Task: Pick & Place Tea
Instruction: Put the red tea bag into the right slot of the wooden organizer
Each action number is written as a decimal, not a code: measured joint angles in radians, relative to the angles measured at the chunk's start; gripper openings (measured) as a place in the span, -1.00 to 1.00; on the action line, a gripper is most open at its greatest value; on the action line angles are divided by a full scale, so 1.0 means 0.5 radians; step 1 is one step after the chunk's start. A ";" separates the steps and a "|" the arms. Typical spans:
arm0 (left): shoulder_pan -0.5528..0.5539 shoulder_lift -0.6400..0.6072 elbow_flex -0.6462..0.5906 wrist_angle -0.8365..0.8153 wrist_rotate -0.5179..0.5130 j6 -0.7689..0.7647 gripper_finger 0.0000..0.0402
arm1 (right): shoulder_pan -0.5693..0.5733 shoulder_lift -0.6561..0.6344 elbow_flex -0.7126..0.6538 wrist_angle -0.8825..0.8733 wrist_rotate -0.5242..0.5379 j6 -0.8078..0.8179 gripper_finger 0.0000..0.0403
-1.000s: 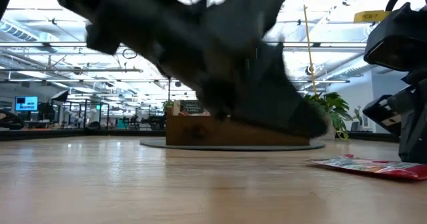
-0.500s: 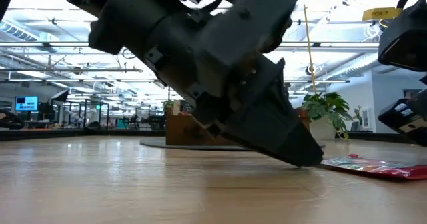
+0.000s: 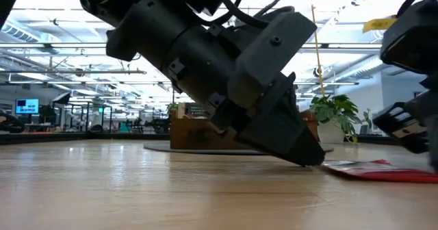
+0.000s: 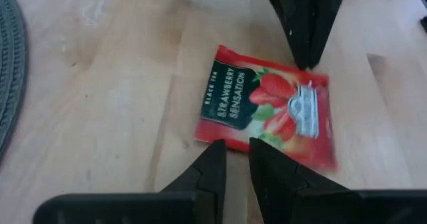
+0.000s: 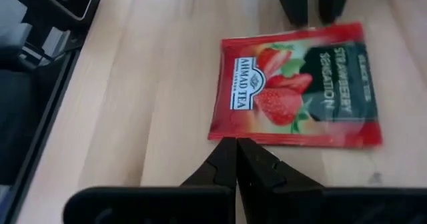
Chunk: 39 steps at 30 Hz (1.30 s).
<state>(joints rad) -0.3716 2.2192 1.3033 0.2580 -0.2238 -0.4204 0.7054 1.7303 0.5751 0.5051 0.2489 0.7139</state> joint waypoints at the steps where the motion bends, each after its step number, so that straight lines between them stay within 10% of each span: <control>1: 0.006 0.000 0.000 0.001 0.010 0.000 -0.63 | -0.014 0.012 0.000 0.028 -0.001 -0.033 -1.00; 39: -0.116 -0.026 0.006 -0.255 0.059 0.038 -0.63 | -0.248 0.016 0.000 0.088 0.030 -0.304 -1.00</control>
<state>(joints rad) -0.4297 2.2063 1.3061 0.1303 -0.1944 -0.4015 0.5814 1.7384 0.5751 0.5489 0.2640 0.5622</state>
